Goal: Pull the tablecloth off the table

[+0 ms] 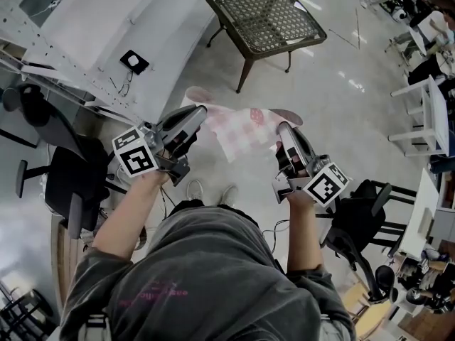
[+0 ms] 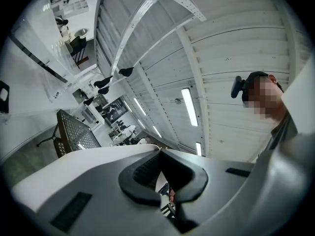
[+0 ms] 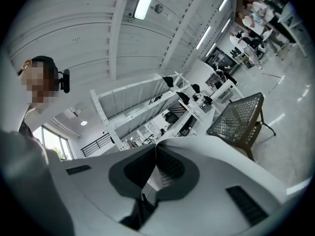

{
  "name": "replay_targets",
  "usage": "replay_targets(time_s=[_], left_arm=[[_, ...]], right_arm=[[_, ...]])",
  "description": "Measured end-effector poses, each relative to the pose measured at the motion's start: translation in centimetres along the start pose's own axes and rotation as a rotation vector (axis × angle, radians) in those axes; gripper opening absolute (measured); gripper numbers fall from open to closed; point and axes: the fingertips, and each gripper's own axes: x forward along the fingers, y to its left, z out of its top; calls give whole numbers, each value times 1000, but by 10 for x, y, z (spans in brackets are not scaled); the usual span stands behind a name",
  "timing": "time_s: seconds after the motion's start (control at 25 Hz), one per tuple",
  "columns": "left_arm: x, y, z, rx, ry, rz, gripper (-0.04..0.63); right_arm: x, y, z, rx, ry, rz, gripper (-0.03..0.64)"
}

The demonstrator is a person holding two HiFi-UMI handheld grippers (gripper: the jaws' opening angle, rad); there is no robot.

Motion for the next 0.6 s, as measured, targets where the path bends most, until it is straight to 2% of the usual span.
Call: replay_targets(time_s=[0.6], left_arm=[[0,6,-5,-10,5,14,0]], right_arm=[[2,-8,-4,9,15,-3,5]])
